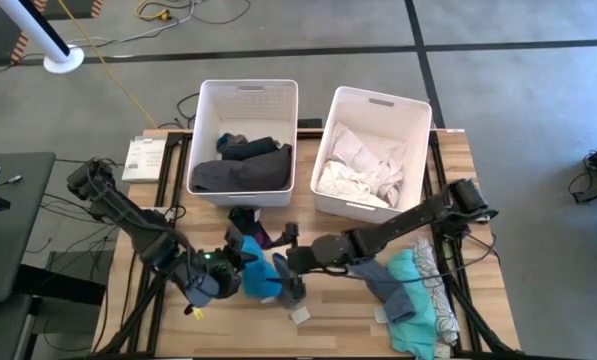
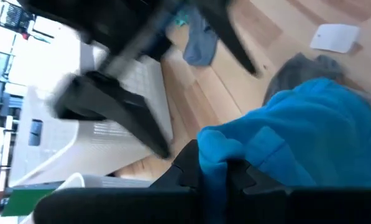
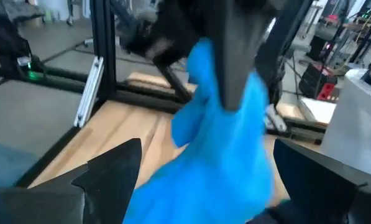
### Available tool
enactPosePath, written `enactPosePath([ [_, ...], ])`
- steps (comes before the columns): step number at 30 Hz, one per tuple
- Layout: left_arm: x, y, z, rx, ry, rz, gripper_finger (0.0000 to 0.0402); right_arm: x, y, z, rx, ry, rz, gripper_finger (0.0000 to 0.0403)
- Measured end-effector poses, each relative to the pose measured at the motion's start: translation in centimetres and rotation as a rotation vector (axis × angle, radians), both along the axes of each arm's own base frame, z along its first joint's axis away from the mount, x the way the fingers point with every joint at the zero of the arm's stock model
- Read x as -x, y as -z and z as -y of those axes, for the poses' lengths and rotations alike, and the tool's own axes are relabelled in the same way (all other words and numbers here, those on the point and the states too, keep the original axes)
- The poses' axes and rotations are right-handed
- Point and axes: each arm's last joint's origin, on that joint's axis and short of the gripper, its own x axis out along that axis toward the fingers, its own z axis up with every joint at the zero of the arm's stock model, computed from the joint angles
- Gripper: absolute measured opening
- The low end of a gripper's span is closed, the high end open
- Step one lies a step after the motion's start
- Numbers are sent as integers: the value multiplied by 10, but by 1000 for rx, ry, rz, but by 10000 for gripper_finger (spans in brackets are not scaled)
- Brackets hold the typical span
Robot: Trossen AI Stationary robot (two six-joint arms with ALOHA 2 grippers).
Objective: Sort clothes
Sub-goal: Put the rolled blue pants into the left white bin
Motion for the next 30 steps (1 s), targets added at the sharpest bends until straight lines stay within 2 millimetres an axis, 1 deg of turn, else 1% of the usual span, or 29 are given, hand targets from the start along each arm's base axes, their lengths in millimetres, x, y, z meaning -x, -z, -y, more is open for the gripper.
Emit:
enactPosePath([
  [5,-8,-4,-4,-24,13,37,11,-18,28,1,-24,8,-15,377],
  [8,-11,-5,-6,-34,13,45,12,-27,34,4,-28,34,-3,365],
  [11,-11,-6,-6,-27,13,51,12,-31,33,7,-7,79,10,338],
  [14,-12,-7,-5,-13,14,68,12,-32,30,10,37,133,40,293],
  [17,-13,-8,-4,-2,15,78,12,-32,25,11,73,140,82,235],
  [20,-13,-8,-4,6,10,80,12,-33,24,15,99,145,91,155],
  [23,-11,-8,-3,21,5,81,13,-34,25,18,113,149,76,56],
  [24,-11,-8,-2,28,2,81,13,-34,26,19,130,149,72,30],
  [25,-10,-8,-1,38,0,83,15,-34,25,19,147,149,71,18],
  [27,-8,-7,1,60,-7,83,24,-34,25,20,166,166,71,16],
  [30,-3,-5,4,93,-20,68,54,-32,19,22,196,185,69,12],
])
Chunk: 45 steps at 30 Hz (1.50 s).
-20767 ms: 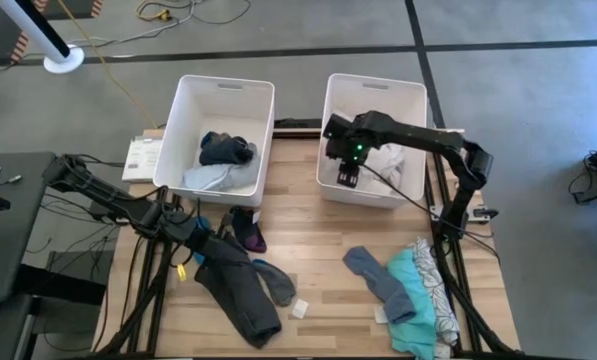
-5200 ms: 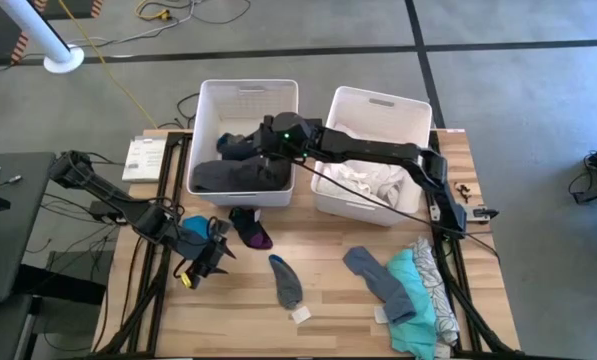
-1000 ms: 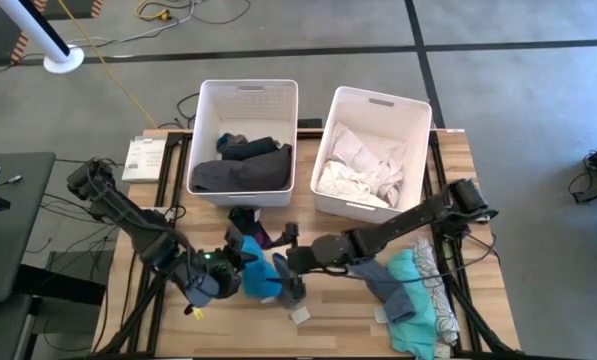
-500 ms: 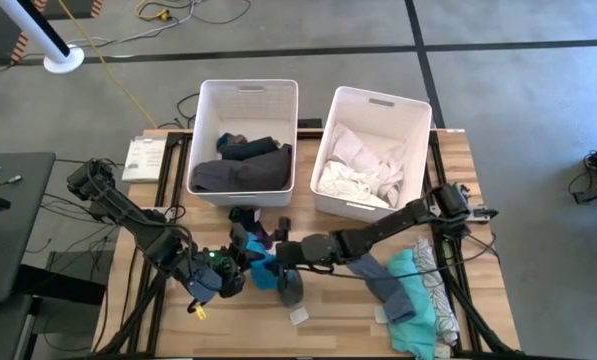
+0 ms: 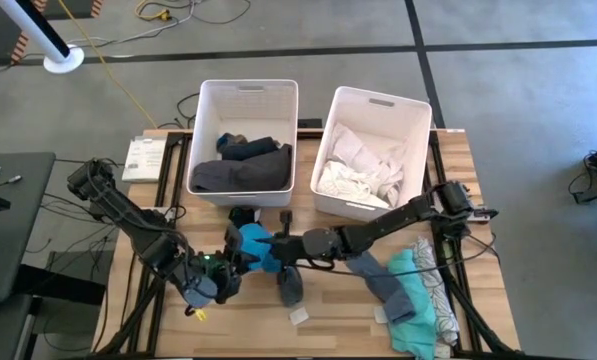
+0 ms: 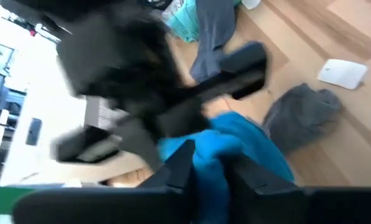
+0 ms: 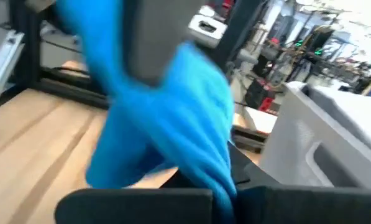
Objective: Sort clothes
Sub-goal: Put the rolled blue pants into the left white bin
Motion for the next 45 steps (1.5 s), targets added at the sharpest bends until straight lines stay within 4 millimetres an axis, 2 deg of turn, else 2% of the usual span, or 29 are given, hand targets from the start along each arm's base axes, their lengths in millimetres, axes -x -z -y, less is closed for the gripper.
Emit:
enactPosePath([
  [6,11,5,6,81,-40,-38,140,10,-33,8,55,21,54,4],
  [10,19,8,10,125,-61,-55,179,20,-58,17,82,35,85,3],
  [16,25,15,11,177,-114,-71,191,38,-96,38,116,76,139,2],
  [23,26,62,-1,98,-162,-130,191,57,-129,76,138,124,178,1],
  [28,15,98,-21,52,-215,-88,191,69,-146,113,172,141,207,1],
  [33,0,125,-47,94,-254,-26,191,78,-155,166,170,132,243,1],
  [40,-15,142,-77,300,-238,85,191,86,-166,236,54,41,295,1],
  [45,-15,151,-89,417,-229,189,189,69,-167,266,18,-31,316,1],
])
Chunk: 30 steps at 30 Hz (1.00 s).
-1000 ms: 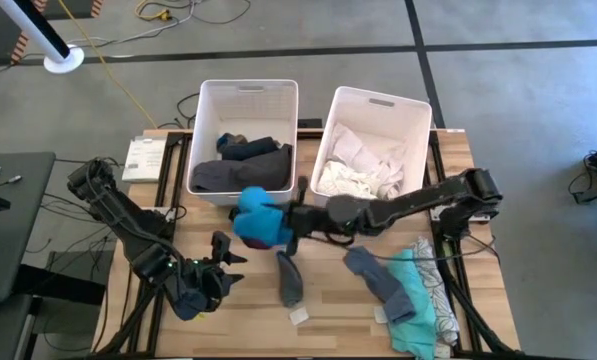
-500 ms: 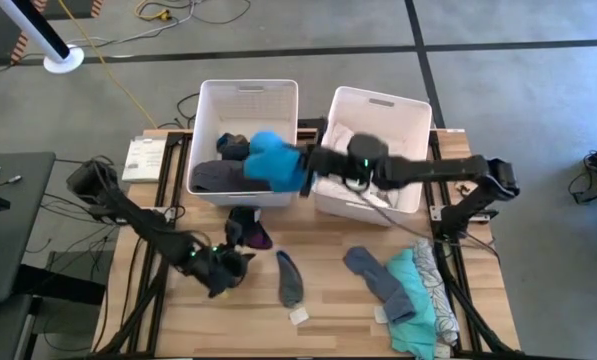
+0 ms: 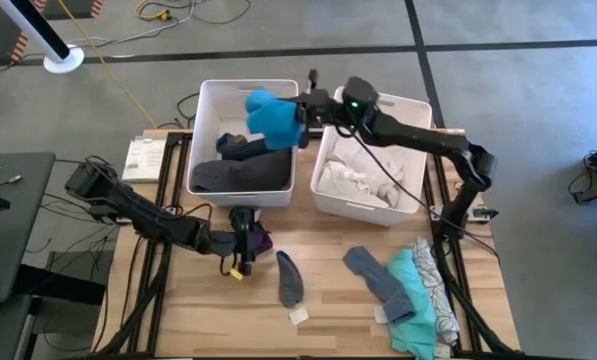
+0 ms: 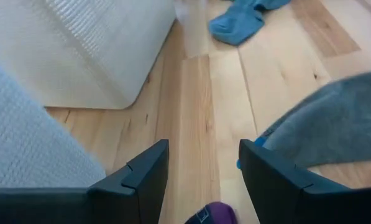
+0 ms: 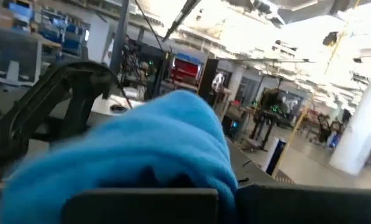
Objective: Sort clothes
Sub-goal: Put the rolled blue pants into the left white bin
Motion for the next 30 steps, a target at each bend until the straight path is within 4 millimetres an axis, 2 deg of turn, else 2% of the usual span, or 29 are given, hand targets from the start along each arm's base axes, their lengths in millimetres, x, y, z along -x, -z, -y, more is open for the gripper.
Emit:
enactPosePath([
  [3,3,5,-4,39,-20,33,189,-15,0,10,20,-16,-6,1],
  [9,11,16,-6,115,-61,23,188,-34,-26,27,88,-40,71,2],
  [12,13,19,-7,153,-82,18,188,-44,-26,40,89,-38,62,3],
  [15,13,20,-5,174,-87,19,188,-55,-15,57,69,-25,15,3],
  [20,14,20,-3,179,-78,19,188,-60,1,91,4,9,-10,3],
  [25,14,20,-3,179,-80,20,188,-66,38,124,-103,40,-66,4],
  [30,14,20,-3,177,-78,19,188,-70,67,143,-206,18,-110,4],
])
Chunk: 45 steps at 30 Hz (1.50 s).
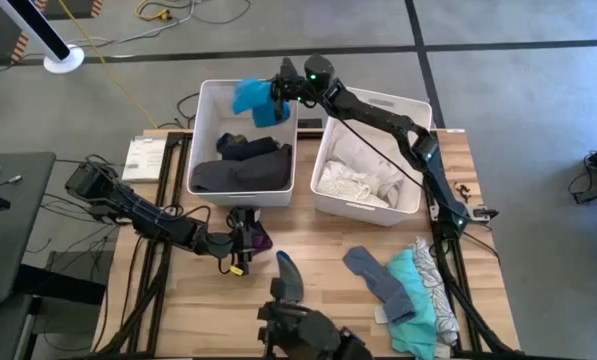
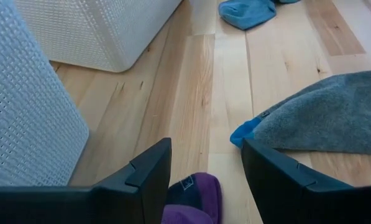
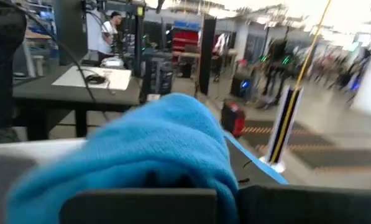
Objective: Sort clothes
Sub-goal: Put the rolled blue pants into the left white bin, then put the purple sock into the left white bin
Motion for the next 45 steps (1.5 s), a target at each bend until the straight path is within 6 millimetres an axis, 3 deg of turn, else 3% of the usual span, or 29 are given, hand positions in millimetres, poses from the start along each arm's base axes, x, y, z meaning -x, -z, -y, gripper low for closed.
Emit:
enactPosePath([
  [5,0,0,0,0,0,0,188,-4,30,11,-110,-25,-81,7],
  [9,0,0,0,1,-1,0,188,-2,38,13,-157,-22,-140,26],
  [21,-1,-1,0,11,-4,16,188,6,53,15,-278,-3,-304,166],
  [29,-1,-1,0,11,-4,16,188,6,49,10,-267,-10,-319,253],
  [39,-1,-1,0,4,-2,14,188,7,19,-23,-69,97,-558,253],
  [45,-1,-1,0,4,-2,15,188,12,3,-29,-10,240,-678,253],
])
